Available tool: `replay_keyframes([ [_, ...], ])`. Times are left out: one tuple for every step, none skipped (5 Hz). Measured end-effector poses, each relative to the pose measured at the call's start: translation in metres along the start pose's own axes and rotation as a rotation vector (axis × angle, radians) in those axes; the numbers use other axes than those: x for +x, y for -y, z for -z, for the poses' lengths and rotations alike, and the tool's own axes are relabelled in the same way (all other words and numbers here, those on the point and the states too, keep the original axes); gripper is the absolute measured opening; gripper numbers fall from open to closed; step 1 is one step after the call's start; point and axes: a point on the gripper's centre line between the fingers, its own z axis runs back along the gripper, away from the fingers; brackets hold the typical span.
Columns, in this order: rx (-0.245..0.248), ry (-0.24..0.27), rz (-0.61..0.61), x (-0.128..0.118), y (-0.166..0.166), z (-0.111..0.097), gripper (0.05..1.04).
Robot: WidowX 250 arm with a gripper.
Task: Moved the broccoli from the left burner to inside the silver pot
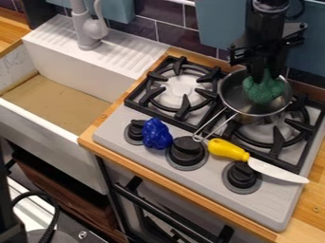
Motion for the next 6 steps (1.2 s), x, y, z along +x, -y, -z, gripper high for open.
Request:
replay_keyframes([
  [0.026, -0.023, -0.013, 0.002, -0.007, -0.001, 0.642],
  [0.040, -0.027, -0.018, 0.006, -0.011, -0.003, 0.907],
  [0.045, -0.023, -0.019, 0.012, -0.010, -0.009, 1.003],
  [0.048, -0.034, -0.043, 0.020, -0.015, -0.013, 0.999],
  [0.069, -0.032, -0.055, 0.037, -0.021, -0.028, 0.999],
  [0.077, -0.056, -0.042, 0.048, -0.027, -0.039, 0.999],
])
